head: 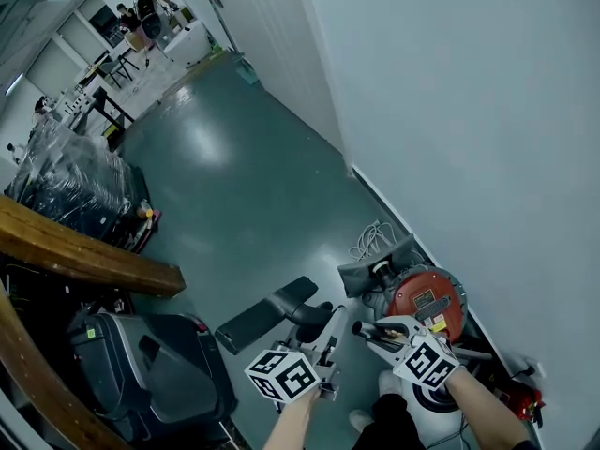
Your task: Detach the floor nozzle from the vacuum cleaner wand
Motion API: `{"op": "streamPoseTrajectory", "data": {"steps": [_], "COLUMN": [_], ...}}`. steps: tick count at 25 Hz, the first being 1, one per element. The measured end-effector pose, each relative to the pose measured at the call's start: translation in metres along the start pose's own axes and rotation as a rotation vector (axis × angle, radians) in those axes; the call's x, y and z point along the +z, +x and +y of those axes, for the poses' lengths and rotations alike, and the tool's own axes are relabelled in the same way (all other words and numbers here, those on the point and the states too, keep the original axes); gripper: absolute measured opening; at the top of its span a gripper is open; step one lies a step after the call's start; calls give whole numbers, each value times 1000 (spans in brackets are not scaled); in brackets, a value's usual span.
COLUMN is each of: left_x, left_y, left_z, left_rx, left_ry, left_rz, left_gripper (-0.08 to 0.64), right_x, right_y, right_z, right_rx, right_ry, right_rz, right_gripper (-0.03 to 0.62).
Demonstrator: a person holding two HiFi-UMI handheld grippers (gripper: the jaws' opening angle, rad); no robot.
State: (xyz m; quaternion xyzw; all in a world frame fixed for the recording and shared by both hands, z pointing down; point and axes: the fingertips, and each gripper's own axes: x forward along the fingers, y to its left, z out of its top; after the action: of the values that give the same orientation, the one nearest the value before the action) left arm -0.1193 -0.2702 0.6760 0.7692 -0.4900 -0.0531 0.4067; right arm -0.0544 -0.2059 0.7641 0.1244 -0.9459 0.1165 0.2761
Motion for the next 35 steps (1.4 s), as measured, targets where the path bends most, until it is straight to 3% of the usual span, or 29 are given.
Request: {"op": "streamPoseTrajectory", "data": {"steps": [5, 15, 18, 21, 23, 27, 35], "left_x": [3, 26, 38, 56, 70, 96, 149], "left_y": [-6, -29, -42, -58, -69, -91, -152], "left_z": [-4, -36, -53, -78, -100, -152, -251], "left_rx": [1, 6, 11, 23, 17, -28, -102], "left_ry": [20, 111, 147, 204, 243, 303, 400], "left_rz": [-14, -21, -26, -38, -52, -85, -200], "left_gripper": [162, 163, 163, 163, 163, 163, 163], "right_x": [2, 40, 70, 108, 137, 201, 305], "right_y": [1, -33, -59, -88, -109, -151, -235], "right_z": [0, 0, -4, -1, 5, 20, 62], "right_rx": [-2, 2, -7, -28, -43, -42, -64], "right_ry": [5, 221, 320, 358, 360, 384, 282], "right_rz": [2, -140, -228, -311, -366, -486, -633], "right_gripper": [156, 169, 169, 162, 97, 49, 18]}}
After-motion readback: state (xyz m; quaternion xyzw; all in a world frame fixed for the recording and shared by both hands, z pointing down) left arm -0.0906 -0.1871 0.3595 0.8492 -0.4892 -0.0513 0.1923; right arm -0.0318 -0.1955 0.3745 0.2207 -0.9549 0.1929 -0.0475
